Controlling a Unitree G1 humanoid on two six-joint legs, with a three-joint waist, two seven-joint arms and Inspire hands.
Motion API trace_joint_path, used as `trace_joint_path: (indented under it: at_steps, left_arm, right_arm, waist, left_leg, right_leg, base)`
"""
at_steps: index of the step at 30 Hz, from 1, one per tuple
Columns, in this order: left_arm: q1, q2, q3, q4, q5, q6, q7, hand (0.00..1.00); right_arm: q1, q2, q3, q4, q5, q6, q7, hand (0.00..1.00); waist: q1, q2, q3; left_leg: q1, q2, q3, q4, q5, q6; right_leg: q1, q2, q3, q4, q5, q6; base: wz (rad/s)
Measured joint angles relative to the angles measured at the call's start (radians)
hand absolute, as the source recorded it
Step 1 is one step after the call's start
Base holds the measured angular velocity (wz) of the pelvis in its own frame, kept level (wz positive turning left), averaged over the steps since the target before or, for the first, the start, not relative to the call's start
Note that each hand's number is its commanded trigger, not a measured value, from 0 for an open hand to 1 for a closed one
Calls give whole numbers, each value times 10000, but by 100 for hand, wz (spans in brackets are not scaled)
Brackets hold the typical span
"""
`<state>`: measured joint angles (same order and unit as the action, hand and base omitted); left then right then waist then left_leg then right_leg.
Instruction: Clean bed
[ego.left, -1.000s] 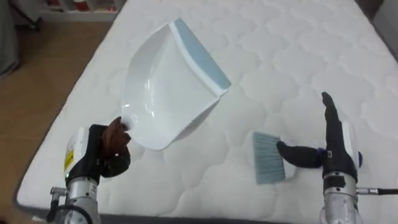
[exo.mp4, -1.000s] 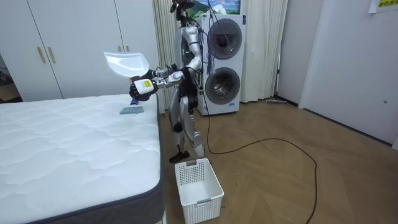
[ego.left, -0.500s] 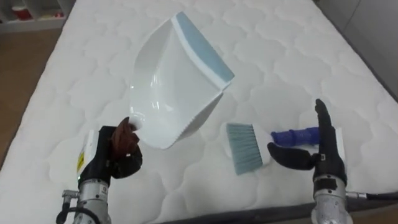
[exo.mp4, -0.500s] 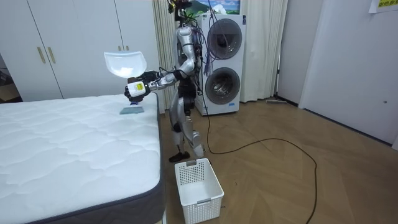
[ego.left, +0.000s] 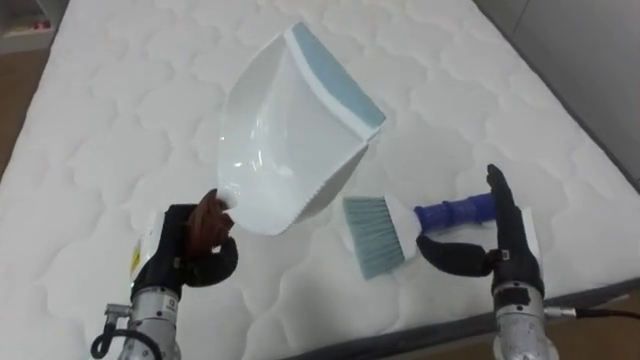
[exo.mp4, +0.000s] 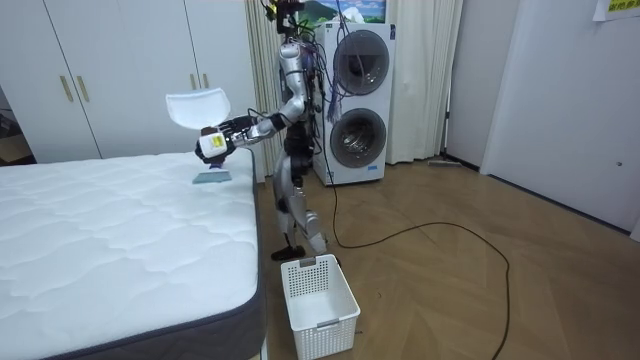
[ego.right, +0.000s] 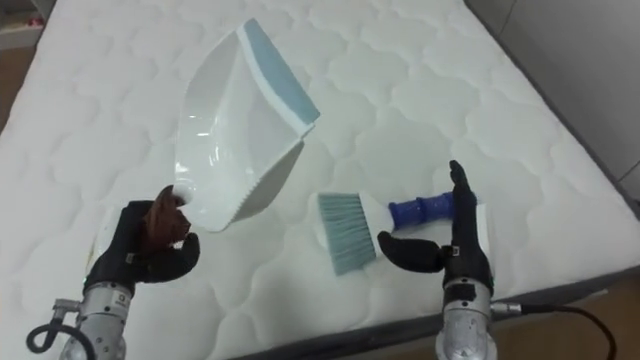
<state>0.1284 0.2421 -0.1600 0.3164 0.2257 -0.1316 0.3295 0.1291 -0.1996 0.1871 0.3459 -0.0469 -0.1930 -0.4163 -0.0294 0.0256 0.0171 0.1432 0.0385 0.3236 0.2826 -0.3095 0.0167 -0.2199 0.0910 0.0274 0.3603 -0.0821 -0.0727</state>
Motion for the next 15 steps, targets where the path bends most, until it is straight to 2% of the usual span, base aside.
trace_joint_path:
  at_steps: [3, 6, 9, 13, 15]
  left_arm:
    - [6, -99, -6, 178, 6, -21, -141, 0]
    - [179, -187, -1, 265, 5, -17, -273, 0]
    - [216, -301, -11, 408, -1, -30, -406, 0]
    - [255, -309, -7, 674, -16, -21, -579, 0]
    - [372, -347, -7, 675, -1, -13, -622, 0]
  right_arm:
    - [-27, 0, -14, 318, -31, 0, 355, 0]
    - [-31, 1, -25, 428, -39, 0, 503, 0]
    - [-57, -3, -32, 442, -24, 0, 510, 0]
    - [-66, -20, -46, 441, -26, 4, 706, 0]
    - [-66, -18, -52, 439, -29, 32, 901, 0]
  waist:
    - [0, -31, 32]
    - [27, 12, 38]
    - [9, 18, 33]
    - [-88, -8, 19]
    - [-152, -74, -23]
  left_leg:
    - [-137, -13, -644, 417, -2, -1]
    - [-167, 36, -960, 364, -11, -17]
    - [-145, 70, -1082, 308, -8, -22]
    - [-81, 101, -1080, 136, 3, -40]
    - [-52, 121, -1074, 3, 3, -40]
  right_leg:
    - [126, 161, 312, -97, -78, -49]
    - [99, 308, 444, -170, 113, -190]
    - [100, 412, 540, -152, 106, -261]
    - [93, 486, 555, -167, 121, -287]
    - [85, 523, 543, -188, 188, -306]
  base:
    - [-16]
    - [-19]
    - [-12]
    - [-2]
    - [0]
